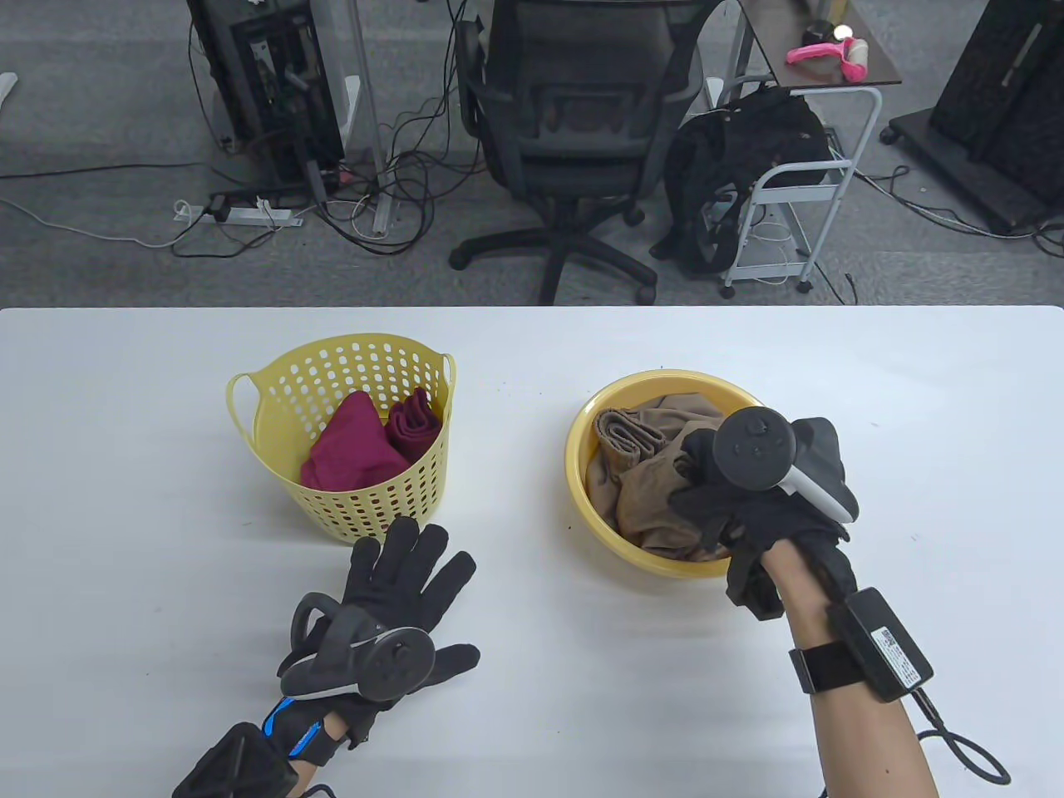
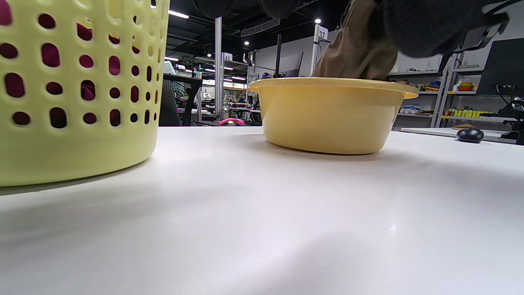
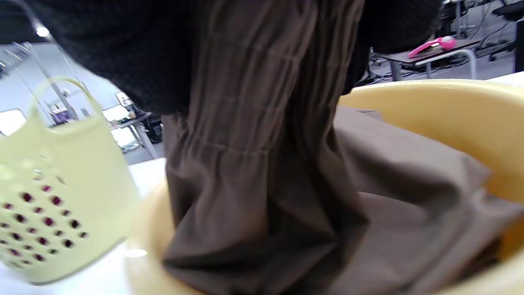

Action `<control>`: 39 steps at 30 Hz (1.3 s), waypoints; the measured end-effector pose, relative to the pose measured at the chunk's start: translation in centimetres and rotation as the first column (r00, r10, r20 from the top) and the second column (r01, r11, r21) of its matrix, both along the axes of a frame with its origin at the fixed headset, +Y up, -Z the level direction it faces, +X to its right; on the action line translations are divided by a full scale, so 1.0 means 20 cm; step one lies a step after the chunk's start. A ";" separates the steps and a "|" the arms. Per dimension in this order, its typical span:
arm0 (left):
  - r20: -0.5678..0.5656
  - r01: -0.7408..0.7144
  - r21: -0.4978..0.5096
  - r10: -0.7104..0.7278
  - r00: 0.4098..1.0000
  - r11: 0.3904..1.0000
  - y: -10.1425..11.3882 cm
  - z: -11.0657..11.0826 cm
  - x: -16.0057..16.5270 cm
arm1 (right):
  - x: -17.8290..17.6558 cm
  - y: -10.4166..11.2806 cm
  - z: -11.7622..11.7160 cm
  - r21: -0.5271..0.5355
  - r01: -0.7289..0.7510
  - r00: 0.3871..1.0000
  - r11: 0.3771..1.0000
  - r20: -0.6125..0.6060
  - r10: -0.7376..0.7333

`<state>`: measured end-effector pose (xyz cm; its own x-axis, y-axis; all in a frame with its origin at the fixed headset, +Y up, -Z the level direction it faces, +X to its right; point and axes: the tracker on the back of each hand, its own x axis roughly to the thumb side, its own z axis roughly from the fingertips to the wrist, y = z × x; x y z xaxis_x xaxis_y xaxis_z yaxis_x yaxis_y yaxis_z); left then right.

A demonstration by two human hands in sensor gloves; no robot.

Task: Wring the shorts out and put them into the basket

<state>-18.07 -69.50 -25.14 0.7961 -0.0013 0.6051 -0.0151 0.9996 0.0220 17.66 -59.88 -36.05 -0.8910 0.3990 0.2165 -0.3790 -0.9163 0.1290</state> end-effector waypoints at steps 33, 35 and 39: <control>-0.018 -0.008 0.000 0.008 1.000 1.000 0.00 0.00 -0.01 | -0.22 0.47 0.17 0.086 0.458 0.884 0.885 -0.153 -0.443; -0.017 -0.007 -0.001 0.007 1.000 1.000 0.00 0.00 -0.01 | -0.23 0.49 0.17 0.076 0.493 0.864 0.867 -0.163 -0.477; -0.017 -0.007 0.004 0.007 1.000 1.000 0.01 0.00 -0.01 | -0.25 0.52 0.18 0.053 0.558 0.821 0.828 -0.184 -0.541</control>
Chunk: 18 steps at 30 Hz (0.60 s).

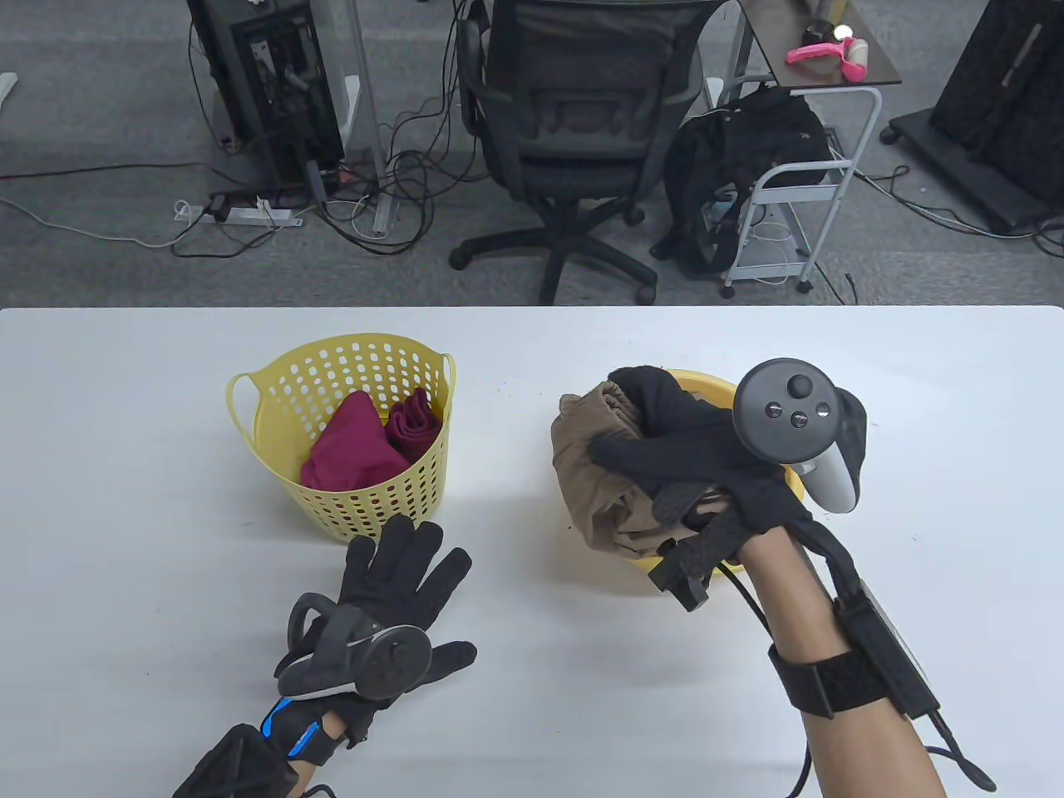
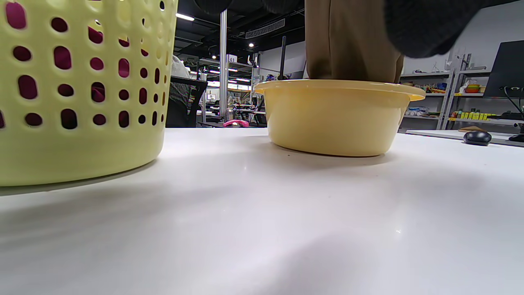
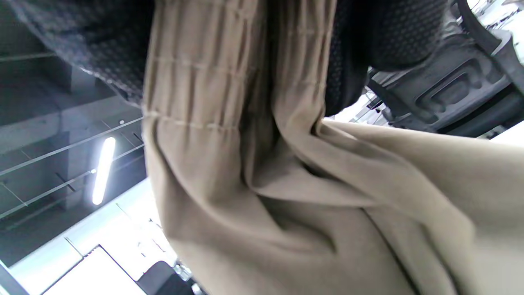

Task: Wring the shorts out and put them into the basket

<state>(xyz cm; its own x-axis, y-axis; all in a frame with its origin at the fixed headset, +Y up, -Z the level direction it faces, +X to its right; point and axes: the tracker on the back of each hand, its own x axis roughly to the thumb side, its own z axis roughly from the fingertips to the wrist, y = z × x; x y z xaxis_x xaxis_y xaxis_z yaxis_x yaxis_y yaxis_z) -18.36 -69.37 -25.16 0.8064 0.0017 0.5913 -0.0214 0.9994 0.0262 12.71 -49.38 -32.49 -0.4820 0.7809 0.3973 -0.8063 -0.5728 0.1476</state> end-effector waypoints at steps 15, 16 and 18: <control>0.001 -0.001 -0.002 0.001 1.000 1.000 0.00 0.00 0.00 | -0.10 0.12 0.01 -0.067 0.288 0.951 0.955 -0.100 -0.294; 0.000 -0.003 -0.001 0.003 1.000 1.000 0.00 0.00 0.00 | -0.10 0.13 0.01 -0.077 0.307 0.943 0.949 -0.109 -0.314; 0.000 -0.004 0.001 0.004 1.000 1.000 0.00 0.00 0.00 | -0.11 0.14 0.01 -0.087 0.345 0.927 0.935 -0.124 -0.354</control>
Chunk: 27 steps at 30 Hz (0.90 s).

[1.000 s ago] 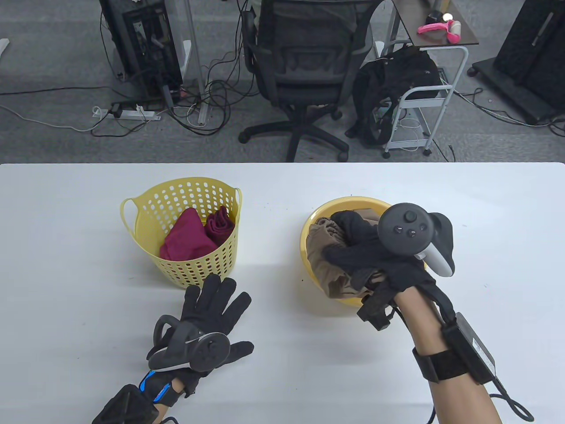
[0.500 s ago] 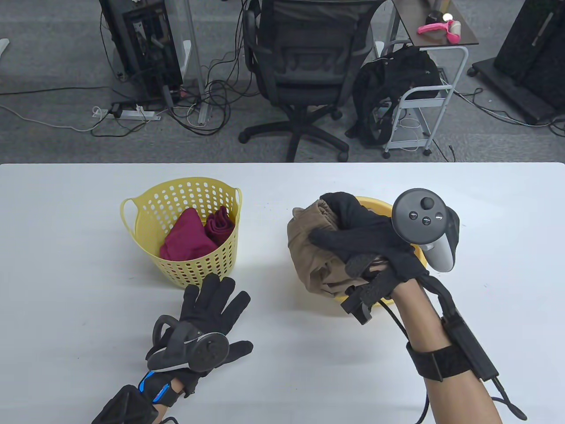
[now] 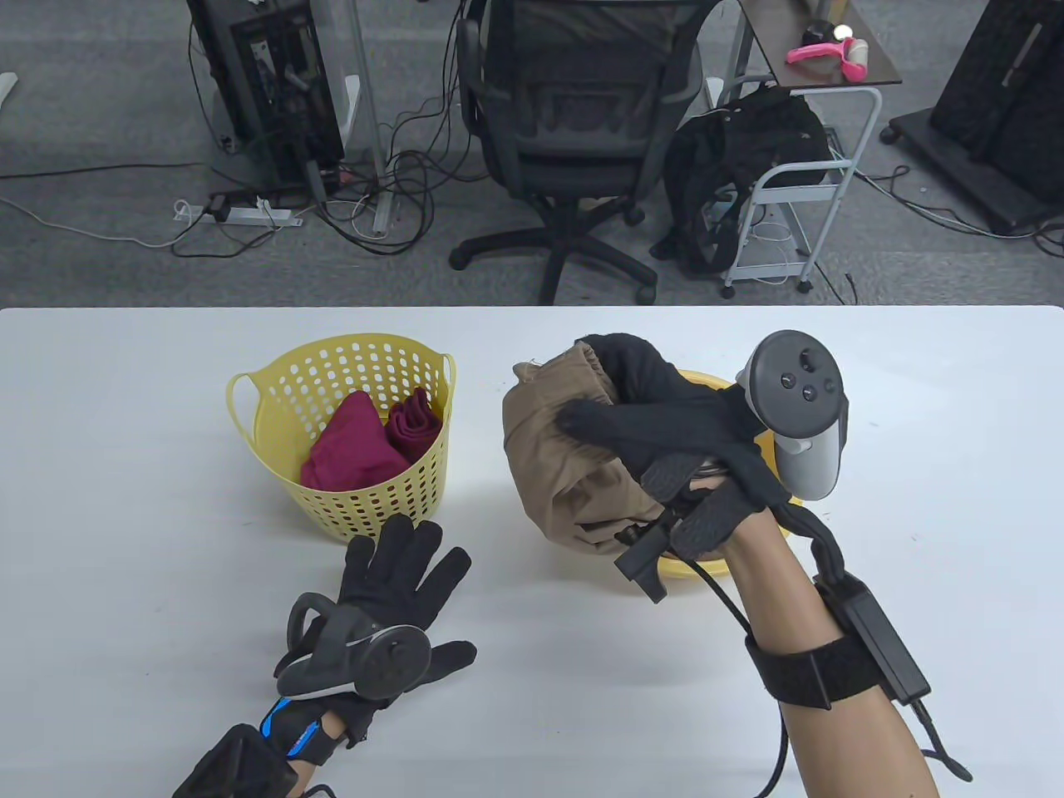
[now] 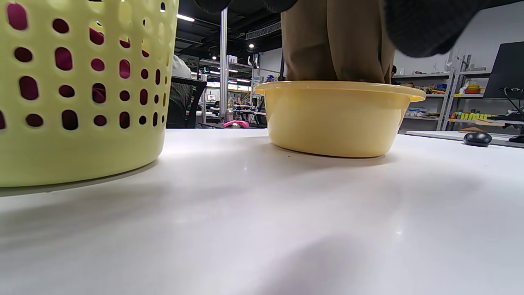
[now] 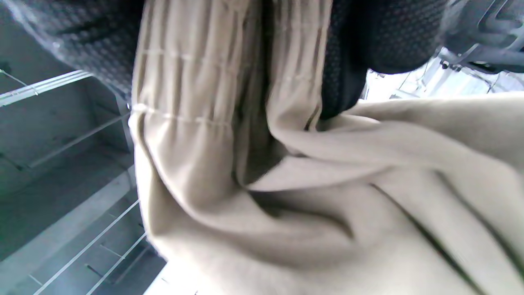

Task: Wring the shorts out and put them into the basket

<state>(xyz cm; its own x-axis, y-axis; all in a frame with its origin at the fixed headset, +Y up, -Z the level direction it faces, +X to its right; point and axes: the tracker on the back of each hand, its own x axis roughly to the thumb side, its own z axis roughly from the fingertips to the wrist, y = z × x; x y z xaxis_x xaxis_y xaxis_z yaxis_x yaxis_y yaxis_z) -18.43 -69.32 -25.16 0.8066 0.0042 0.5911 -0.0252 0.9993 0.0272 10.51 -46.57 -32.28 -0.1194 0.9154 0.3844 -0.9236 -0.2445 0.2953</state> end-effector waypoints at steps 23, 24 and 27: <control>-0.002 -0.008 0.012 0.008 1.000 1.000 0.01 0.00 -0.01 | -0.16 0.13 0.05 -0.056 0.216 0.960 0.975 -0.169 -0.223; -0.002 -0.008 0.012 0.008 1.000 1.000 0.01 0.00 -0.01 | -0.17 0.14 0.05 -0.054 0.219 0.958 0.974 -0.175 -0.225; -0.002 -0.006 0.010 0.006 1.000 1.000 0.00 0.00 -0.01 | -0.19 0.16 0.06 -0.052 0.225 0.955 0.973 -0.188 -0.231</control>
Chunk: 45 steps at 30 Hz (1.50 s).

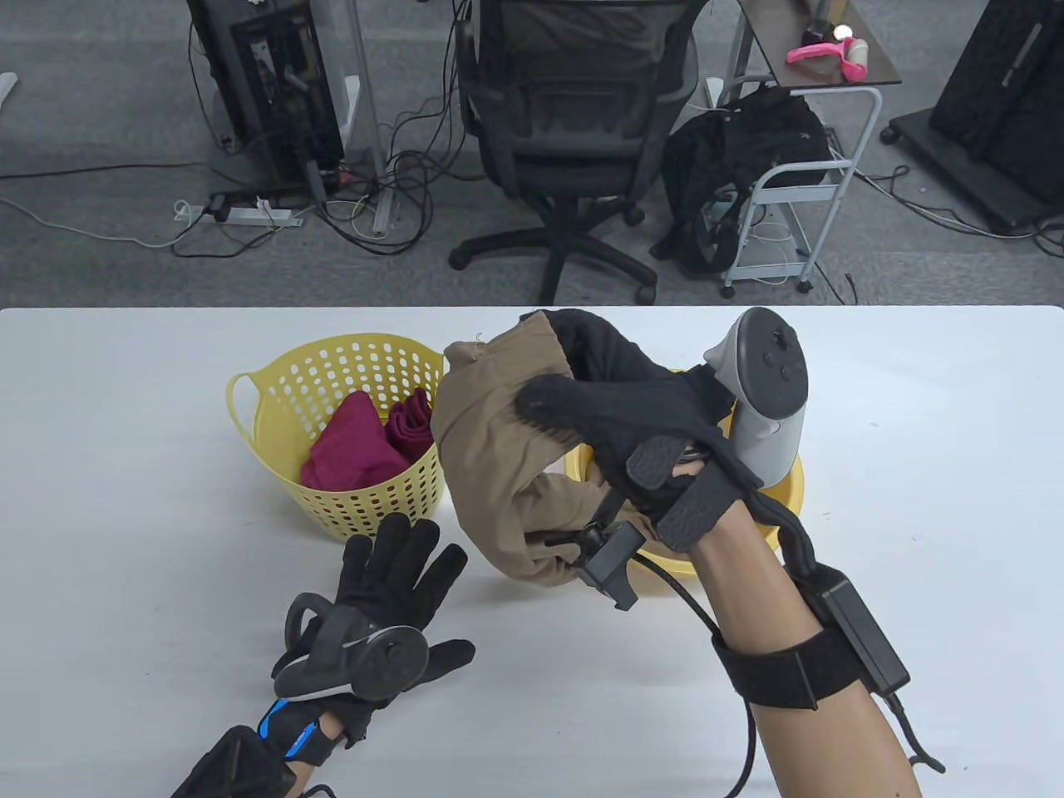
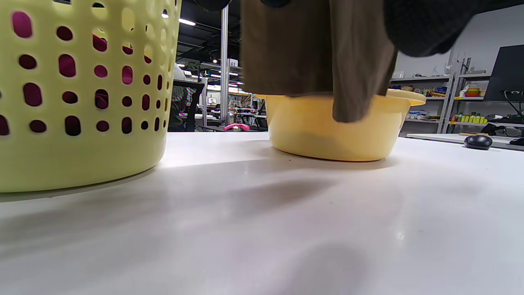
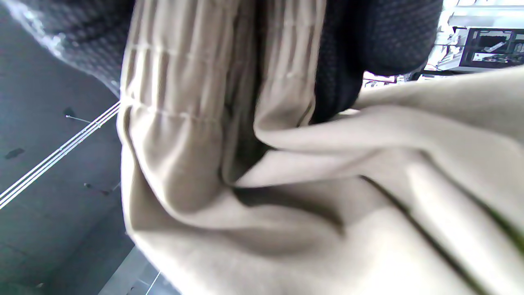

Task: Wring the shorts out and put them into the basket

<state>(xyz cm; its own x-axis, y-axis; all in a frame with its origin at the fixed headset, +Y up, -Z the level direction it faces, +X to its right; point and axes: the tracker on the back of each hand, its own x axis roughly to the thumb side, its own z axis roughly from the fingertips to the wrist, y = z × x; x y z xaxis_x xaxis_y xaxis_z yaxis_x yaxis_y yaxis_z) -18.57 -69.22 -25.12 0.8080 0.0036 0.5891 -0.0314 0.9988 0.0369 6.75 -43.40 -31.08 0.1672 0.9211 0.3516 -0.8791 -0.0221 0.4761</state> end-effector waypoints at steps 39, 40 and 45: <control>-0.023 -0.219 -0.153 0.218 0.976 0.964 -0.06 -0.05 0.06 | 0.15 -0.05 -0.07 -0.038 -0.070 0.998 0.997 0.008 0.070; -0.026 -0.231 -0.168 0.230 0.973 0.958 -0.07 -0.06 0.06 | 0.14 -0.05 -0.07 -0.039 -0.069 0.998 0.997 0.000 0.069; -0.053 -0.370 -0.279 0.370 0.927 0.886 -0.09 -0.11 0.07 | 0.10 -0.05 -0.06 -0.041 -0.072 0.995 0.997 -0.065 0.069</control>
<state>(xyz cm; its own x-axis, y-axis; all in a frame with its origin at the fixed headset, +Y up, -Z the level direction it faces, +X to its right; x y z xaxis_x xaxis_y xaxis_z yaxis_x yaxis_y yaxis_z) -17.18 -70.96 -27.26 0.7150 0.4663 0.5210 -0.4004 0.8839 -0.2415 8.77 -44.46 -32.37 0.1220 0.9455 0.3020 -0.8440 -0.0613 0.5328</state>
